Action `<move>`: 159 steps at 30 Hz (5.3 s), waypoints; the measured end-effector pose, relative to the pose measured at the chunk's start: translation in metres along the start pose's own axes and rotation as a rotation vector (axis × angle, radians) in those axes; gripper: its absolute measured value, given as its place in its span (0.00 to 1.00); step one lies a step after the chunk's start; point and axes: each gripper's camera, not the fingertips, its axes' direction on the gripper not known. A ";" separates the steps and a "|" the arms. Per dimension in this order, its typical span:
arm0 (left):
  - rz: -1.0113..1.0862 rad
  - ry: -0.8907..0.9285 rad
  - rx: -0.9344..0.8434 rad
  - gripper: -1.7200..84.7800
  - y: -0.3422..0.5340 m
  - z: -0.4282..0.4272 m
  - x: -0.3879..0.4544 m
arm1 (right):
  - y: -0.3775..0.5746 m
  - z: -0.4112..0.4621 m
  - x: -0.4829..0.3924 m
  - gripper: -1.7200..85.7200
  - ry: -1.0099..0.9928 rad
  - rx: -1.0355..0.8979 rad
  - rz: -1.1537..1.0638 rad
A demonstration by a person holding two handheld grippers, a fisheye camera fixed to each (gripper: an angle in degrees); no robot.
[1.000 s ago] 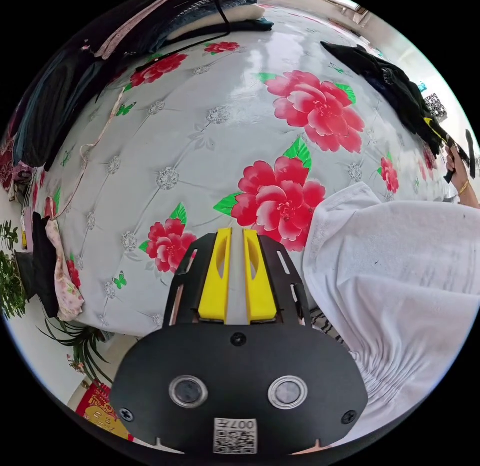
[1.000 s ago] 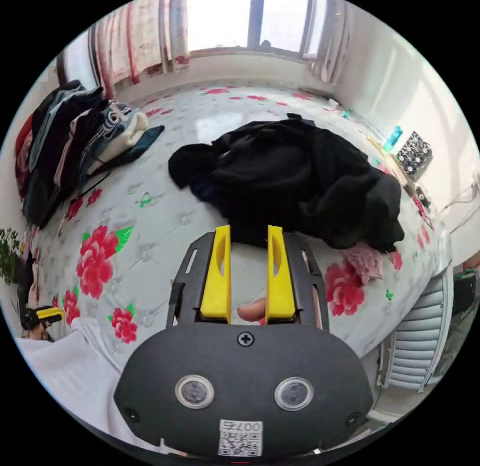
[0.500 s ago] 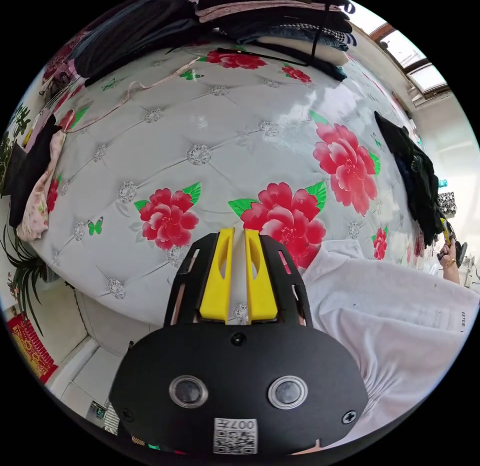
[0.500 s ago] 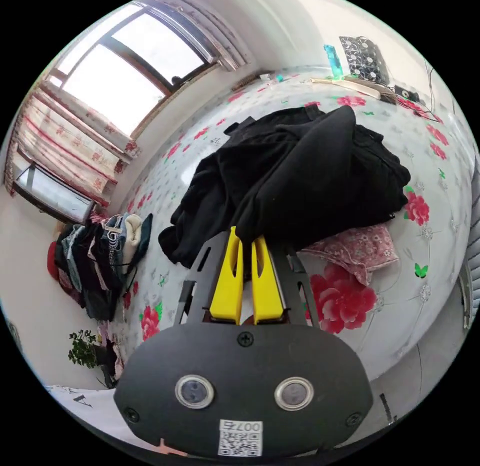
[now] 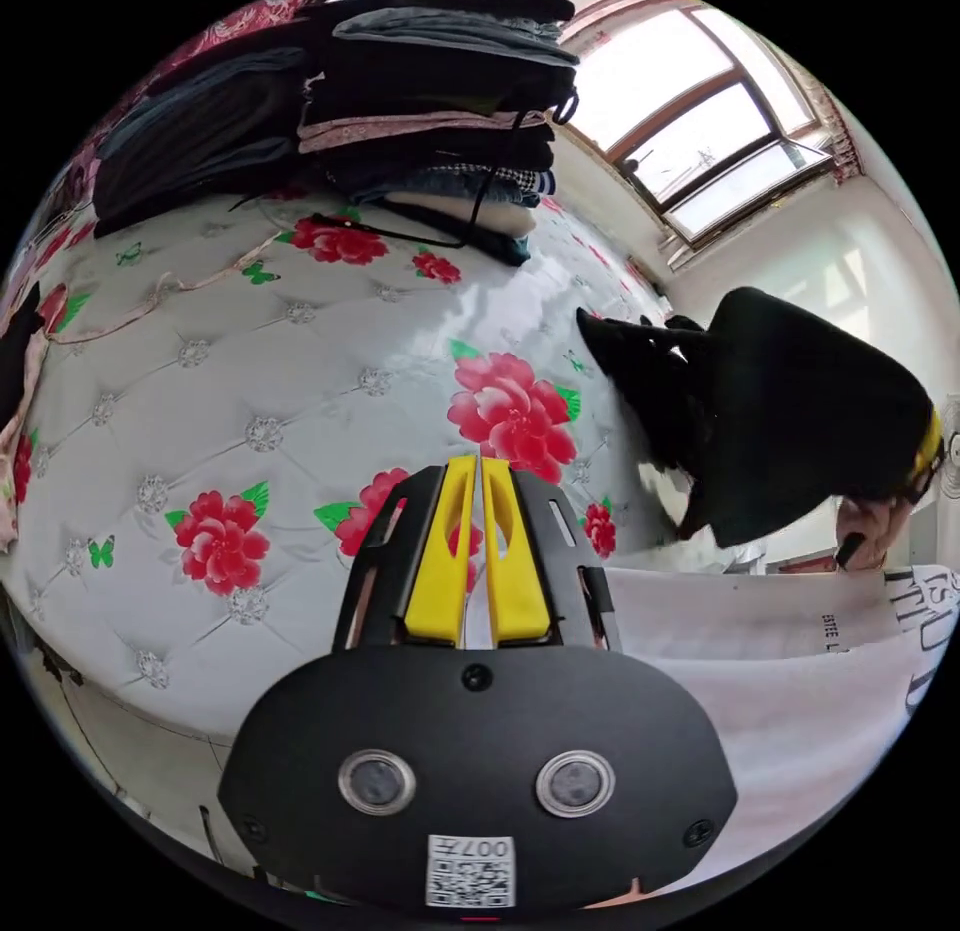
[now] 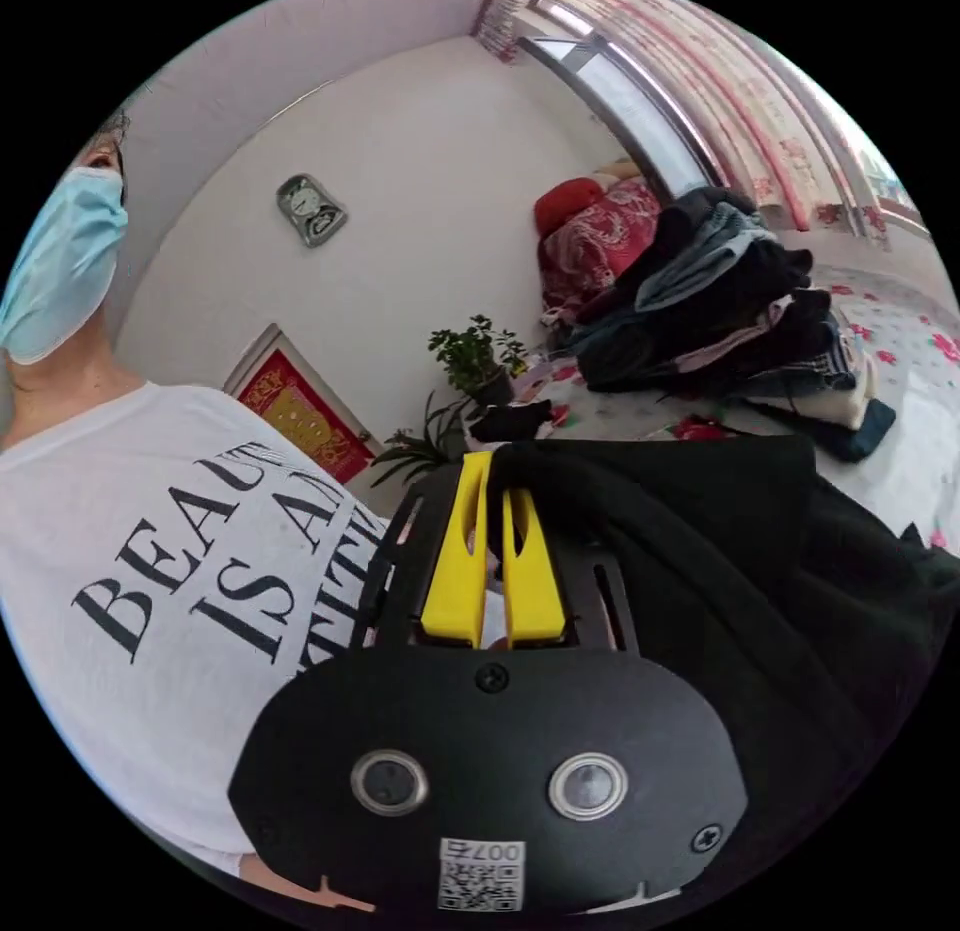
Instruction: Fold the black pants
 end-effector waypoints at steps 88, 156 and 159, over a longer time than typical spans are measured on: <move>0.087 0.003 -0.175 0.09 -0.192 -0.101 -0.166 | 0.177 -0.051 0.077 0.11 0.763 0.052 0.915; -0.119 -0.023 -0.097 0.11 -0.039 -0.064 -0.245 | -0.034 0.065 0.376 0.20 1.049 -0.342 0.728; -0.072 0.018 -0.129 0.12 -0.051 -0.049 -0.246 | -0.006 0.073 0.415 0.17 0.937 -0.377 0.921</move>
